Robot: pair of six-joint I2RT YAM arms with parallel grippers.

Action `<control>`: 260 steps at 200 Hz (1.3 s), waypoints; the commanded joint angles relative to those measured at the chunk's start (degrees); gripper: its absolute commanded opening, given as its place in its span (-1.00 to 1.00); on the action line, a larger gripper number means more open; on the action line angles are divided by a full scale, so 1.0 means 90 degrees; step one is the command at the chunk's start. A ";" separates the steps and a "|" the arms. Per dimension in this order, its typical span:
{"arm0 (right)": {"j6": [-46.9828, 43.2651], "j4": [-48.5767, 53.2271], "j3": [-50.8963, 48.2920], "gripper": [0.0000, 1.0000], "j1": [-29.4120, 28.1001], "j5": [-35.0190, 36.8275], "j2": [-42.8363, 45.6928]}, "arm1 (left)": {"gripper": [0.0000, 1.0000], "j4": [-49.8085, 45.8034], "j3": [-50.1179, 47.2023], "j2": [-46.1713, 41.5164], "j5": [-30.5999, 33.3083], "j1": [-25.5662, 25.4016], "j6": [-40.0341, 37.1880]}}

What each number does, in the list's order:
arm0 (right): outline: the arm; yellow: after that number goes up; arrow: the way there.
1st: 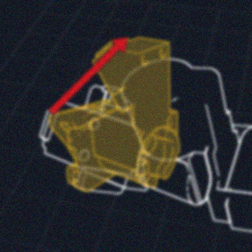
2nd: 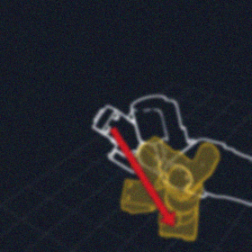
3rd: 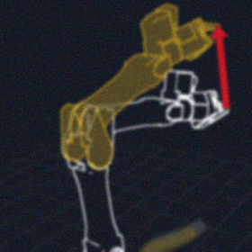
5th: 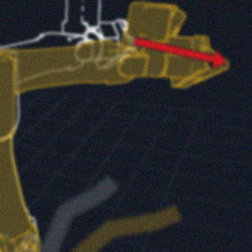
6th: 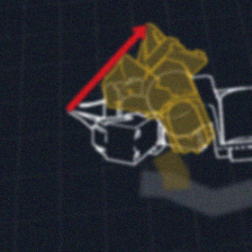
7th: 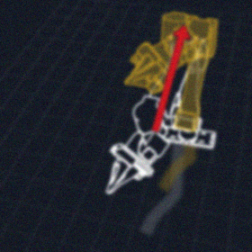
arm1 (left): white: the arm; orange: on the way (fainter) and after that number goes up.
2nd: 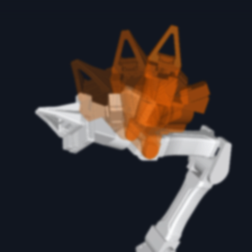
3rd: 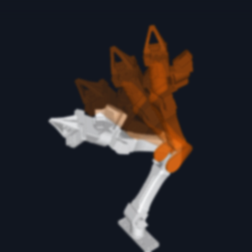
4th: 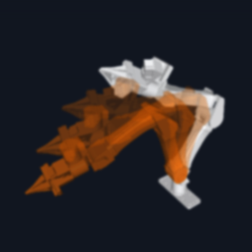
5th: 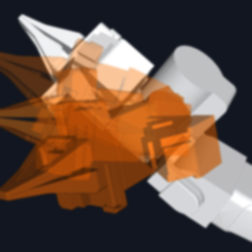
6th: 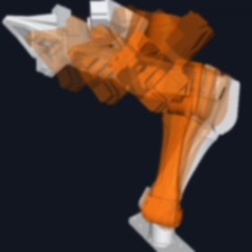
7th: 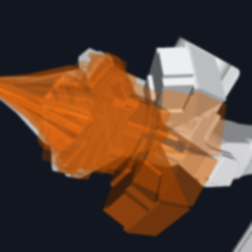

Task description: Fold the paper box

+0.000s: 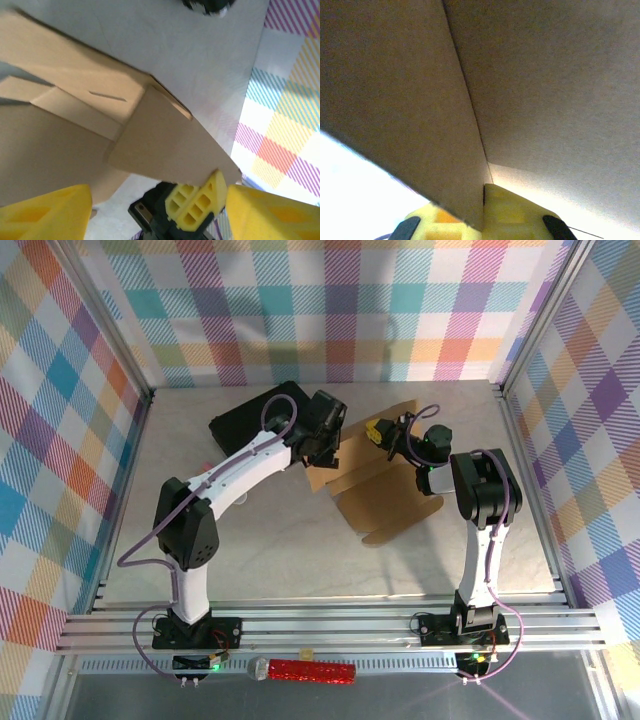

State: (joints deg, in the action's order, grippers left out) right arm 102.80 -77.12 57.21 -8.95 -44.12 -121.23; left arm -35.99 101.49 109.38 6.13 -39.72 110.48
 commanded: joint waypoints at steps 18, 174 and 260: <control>-0.0193 -0.0386 0.0457 -1.00 -0.0039 -0.0176 -0.0275 | 0.75 -0.0400 0.0213 -0.0018 -0.0017 -0.0108 0.0942; -0.0234 -0.0396 0.0655 -1.00 -0.0216 -0.0233 -0.0339 | 0.83 -0.0377 0.1507 0.1718 0.1108 0.0038 0.2466; -0.0308 -0.0396 0.0664 -1.00 -0.0236 -0.0429 -0.0408 | 0.22 -0.0218 0.1415 0.1773 0.1307 0.0127 0.2061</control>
State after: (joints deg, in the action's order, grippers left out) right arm 101.49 -77.12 62.37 -10.57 -45.93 -124.42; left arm -37.76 114.59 125.25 15.97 -38.87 112.86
